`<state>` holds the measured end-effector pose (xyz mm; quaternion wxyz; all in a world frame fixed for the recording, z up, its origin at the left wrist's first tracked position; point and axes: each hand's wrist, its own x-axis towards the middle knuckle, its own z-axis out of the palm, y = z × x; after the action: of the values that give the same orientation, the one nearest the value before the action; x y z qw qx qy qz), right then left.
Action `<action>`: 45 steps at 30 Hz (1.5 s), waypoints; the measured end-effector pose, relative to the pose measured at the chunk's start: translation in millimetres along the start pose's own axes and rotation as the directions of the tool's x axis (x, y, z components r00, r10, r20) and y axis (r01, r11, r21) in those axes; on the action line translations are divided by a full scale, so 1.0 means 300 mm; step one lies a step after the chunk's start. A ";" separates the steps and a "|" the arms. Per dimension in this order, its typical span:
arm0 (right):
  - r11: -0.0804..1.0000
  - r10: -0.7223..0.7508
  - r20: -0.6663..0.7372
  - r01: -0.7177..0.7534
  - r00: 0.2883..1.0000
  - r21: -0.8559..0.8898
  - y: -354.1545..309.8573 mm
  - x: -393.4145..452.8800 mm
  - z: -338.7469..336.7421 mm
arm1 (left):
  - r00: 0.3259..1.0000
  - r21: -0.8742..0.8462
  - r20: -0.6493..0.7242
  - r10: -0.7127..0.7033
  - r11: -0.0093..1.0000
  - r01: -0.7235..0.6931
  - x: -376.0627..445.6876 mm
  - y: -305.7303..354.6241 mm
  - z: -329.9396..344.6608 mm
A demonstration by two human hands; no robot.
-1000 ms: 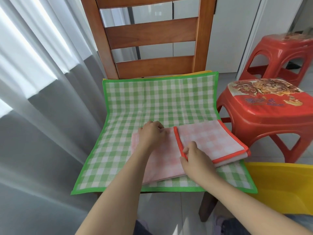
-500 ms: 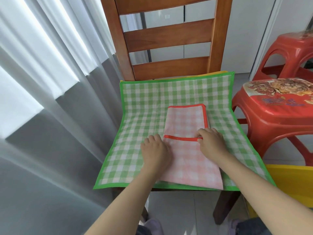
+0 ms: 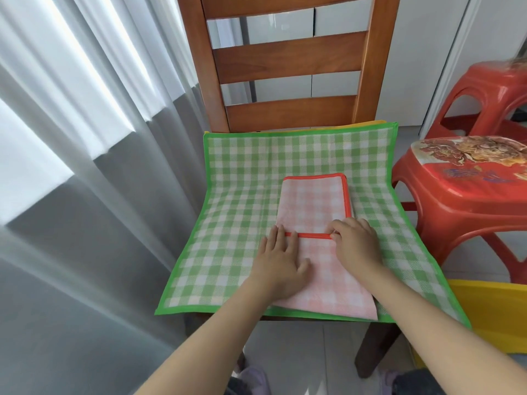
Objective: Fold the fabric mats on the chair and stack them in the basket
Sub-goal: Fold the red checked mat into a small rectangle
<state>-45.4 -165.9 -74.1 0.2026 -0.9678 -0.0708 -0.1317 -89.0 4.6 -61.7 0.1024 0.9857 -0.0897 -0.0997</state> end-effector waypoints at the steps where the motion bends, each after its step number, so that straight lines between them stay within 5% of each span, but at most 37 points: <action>1: 1.000 -0.001 0.005 0.001 1.000 -0.008 0.000 0.001 0.001 | 1.000 0.001 0.000 -0.003 1.000 0.003 -0.003 0.001 0.006; 8: 0.991 -0.041 0.046 0.046 0.998 -0.128 -0.033 -0.033 -0.034 | 0.994 -0.048 -0.110 -0.008 0.999 0.003 -0.004 0.003 0.046; 11: 0.989 -0.086 0.197 0.108 0.977 -0.105 -0.077 -0.119 -0.038 | 0.993 -0.049 -0.115 -0.005 0.999 -0.001 -0.003 0.000 0.050; 14: 0.989 -0.041 0.361 0.090 0.932 -0.118 -0.069 -0.166 -0.035 | 0.994 -0.049 -0.110 -0.003 0.999 -0.002 -0.009 -0.002 0.048; 23: 0.989 0.094 0.404 -0.039 0.910 -0.143 -0.035 -0.157 -0.063 | 0.994 -0.035 -0.105 -0.025 0.999 0.021 0.004 -0.006 0.043; 28: 0.975 0.040 0.366 0.044 0.930 -0.217 -0.034 -0.102 -0.110 | 0.961 -0.037 -0.276 -0.006 0.999 -0.004 0.059 0.018 -0.019; 32: 0.997 0.017 0.396 -0.047 0.918 0.066 -0.001 -0.054 -0.129 | 0.970 -0.284 -0.219 -0.107 0.958 0.042 0.127 0.014 -0.058; 38: 0.864 0.269 0.198 -0.327 0.943 0.382 0.023 0.014 -0.093 | 0.895 -0.643 -0.209 -0.394 0.745 0.178 0.208 -0.028 -0.063; 45: 0.820 0.461 0.105 -0.469 0.881 0.329 0.037 0.106 -0.057 | 0.809 -0.714 -0.172 -0.561 0.637 0.290 0.265 -0.038 -0.052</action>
<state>-16.7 -180.3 -54.1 0.3939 -0.9063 0.1433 -0.0537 -7.3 2.6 -63.4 0.4301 0.8761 0.2128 0.0461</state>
